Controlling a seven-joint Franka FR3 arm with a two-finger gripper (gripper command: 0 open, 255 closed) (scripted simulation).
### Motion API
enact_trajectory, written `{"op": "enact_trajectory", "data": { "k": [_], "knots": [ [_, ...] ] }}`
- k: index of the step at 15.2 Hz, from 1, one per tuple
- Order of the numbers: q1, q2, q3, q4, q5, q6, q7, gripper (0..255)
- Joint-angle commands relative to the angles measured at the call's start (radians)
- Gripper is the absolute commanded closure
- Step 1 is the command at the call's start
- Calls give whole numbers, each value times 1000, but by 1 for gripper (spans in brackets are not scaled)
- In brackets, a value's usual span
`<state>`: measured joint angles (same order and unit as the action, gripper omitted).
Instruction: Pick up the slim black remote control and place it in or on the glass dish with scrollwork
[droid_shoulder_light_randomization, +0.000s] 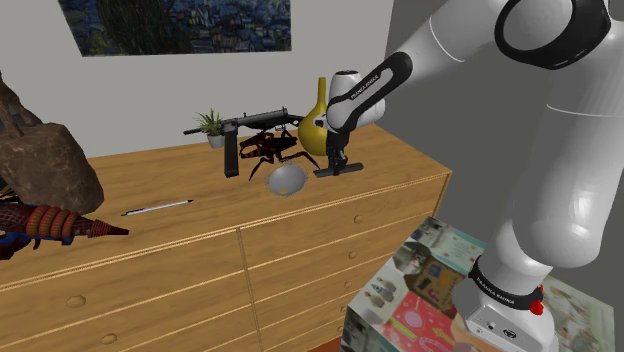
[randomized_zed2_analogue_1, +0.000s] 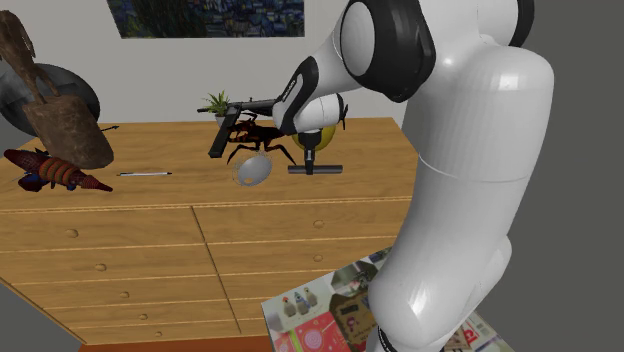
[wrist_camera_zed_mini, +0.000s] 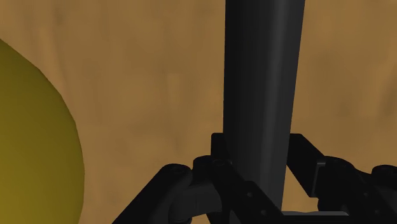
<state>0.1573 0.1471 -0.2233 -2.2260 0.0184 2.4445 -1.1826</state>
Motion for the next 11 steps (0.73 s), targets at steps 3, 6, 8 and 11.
{"op": "enact_trajectory", "data": {
  "k": [3, 6, 8, 11],
  "knots": [
    [-1, 1, -1, -4, -1, 7, 1, 255],
    [1, -26, -3, 8, -10, -31, 7, 255],
    [2, -43, -4, 16, -16, -56, 11, 255],
    [3, -68, -5, 31, -24, -95, 15, 255]
  ]
}}
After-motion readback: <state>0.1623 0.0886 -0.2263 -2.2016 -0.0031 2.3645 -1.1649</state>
